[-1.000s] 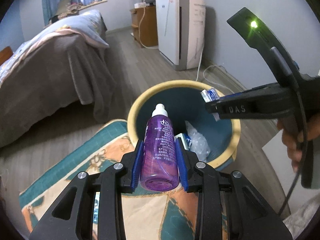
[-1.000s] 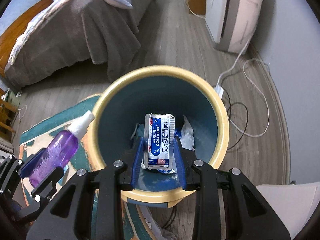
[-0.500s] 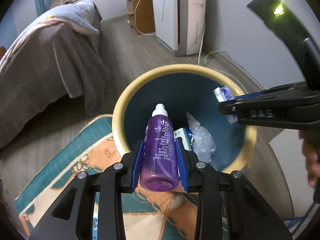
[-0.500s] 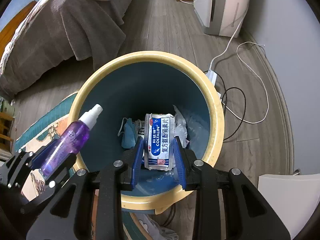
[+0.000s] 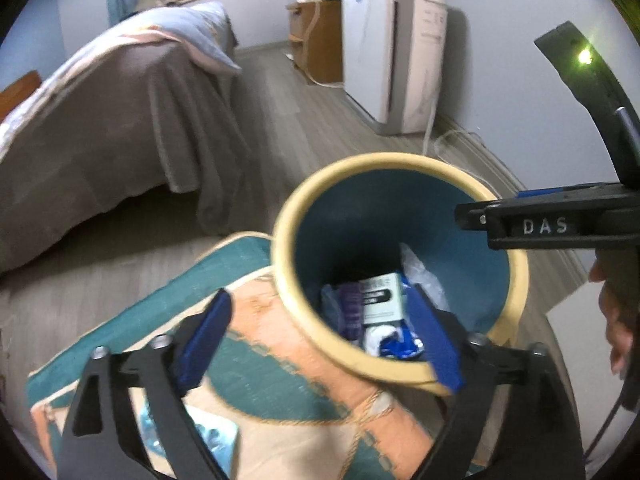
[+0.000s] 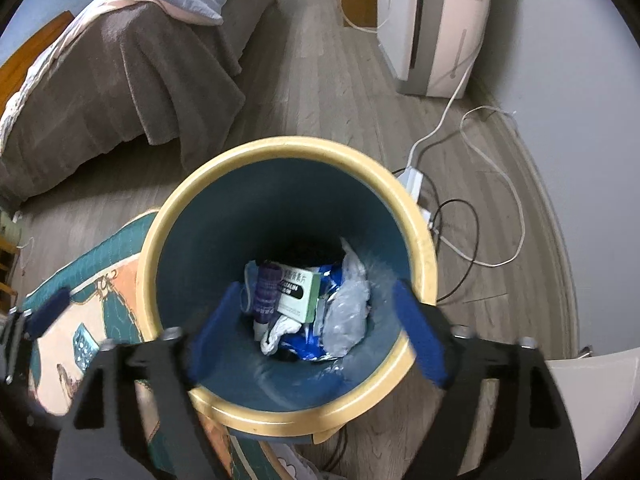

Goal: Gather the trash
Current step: 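Move both open tools back over the mat toward the glove and blister pack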

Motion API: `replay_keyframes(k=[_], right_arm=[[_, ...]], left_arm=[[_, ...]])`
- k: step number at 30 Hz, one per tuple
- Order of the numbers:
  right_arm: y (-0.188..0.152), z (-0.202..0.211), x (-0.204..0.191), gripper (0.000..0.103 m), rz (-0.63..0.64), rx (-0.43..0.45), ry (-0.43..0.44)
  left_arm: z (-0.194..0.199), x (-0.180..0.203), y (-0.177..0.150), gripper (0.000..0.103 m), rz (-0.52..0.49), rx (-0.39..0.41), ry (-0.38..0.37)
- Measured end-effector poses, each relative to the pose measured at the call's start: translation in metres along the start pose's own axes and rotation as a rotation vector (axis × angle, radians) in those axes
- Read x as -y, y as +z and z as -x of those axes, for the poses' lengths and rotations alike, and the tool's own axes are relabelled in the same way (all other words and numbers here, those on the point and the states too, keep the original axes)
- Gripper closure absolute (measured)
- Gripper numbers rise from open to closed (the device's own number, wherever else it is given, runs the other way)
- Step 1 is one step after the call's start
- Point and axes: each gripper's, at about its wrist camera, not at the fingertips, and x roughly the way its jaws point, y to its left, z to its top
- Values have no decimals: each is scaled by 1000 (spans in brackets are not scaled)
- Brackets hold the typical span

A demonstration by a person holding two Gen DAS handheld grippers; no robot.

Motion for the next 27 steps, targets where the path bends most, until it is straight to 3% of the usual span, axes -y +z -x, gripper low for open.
replay_keyframes(k=[2,13,20,27], right_arm=[[1,6,-4,6,-1,13,9],[-7,43,-63,6,138,62,50],[-34,86,-119,6,255,110,115],[-70,116,-170,6,344,167,129]], left_arm=[[13,-9,-4,9,22,13,35],[107,-76,-52,6,143,20,171],[167,-114,-93,6,147,-32,320],[216,-137,-133,6,228,1,360]])
